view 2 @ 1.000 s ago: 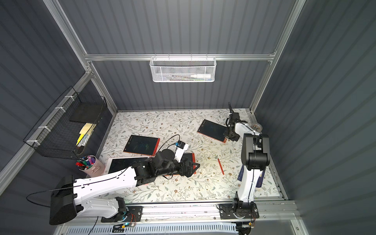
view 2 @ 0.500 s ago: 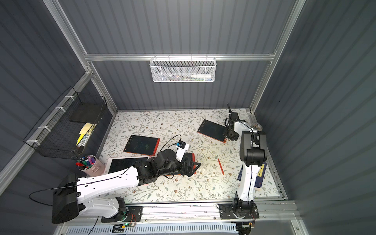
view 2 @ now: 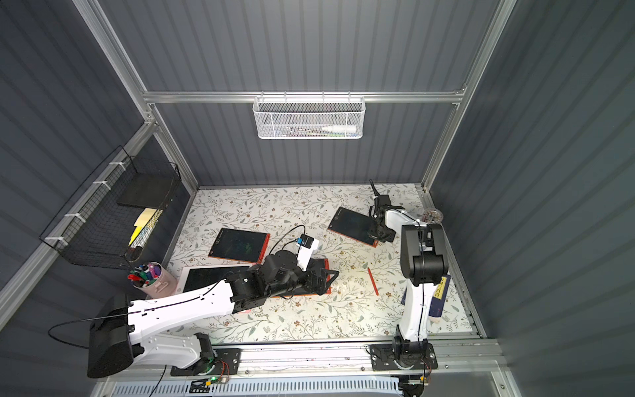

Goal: Place the stylus back onto the writing tablet
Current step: Move the writing tablet to the center of the board.

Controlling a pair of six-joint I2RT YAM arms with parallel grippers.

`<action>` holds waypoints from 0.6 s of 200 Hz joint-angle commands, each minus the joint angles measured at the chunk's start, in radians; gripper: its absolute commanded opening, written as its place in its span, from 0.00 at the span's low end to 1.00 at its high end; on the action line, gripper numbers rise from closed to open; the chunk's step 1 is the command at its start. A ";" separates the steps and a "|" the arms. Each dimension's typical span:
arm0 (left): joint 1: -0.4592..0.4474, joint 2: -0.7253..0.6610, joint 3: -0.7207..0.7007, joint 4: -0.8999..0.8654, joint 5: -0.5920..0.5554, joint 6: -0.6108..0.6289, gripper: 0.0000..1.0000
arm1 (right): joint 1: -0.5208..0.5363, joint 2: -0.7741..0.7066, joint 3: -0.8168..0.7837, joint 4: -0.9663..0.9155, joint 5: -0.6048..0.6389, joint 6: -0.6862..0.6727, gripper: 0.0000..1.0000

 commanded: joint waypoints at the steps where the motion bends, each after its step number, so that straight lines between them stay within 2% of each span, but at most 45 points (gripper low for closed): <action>1: 0.011 -0.015 0.019 -0.012 -0.018 0.050 0.99 | 0.053 -0.024 -0.095 -0.066 0.006 0.034 0.09; 72: 0.014 -0.051 0.000 0.001 0.005 0.092 0.99 | 0.197 -0.186 -0.281 -0.072 -0.057 0.177 0.10; 97: 0.014 -0.051 -0.008 0.004 0.011 0.090 0.99 | 0.222 -0.268 -0.328 -0.060 -0.040 0.219 0.19; 120: 0.014 -0.065 -0.018 0.007 0.018 0.089 0.99 | 0.219 -0.337 -0.345 -0.070 -0.007 0.177 0.23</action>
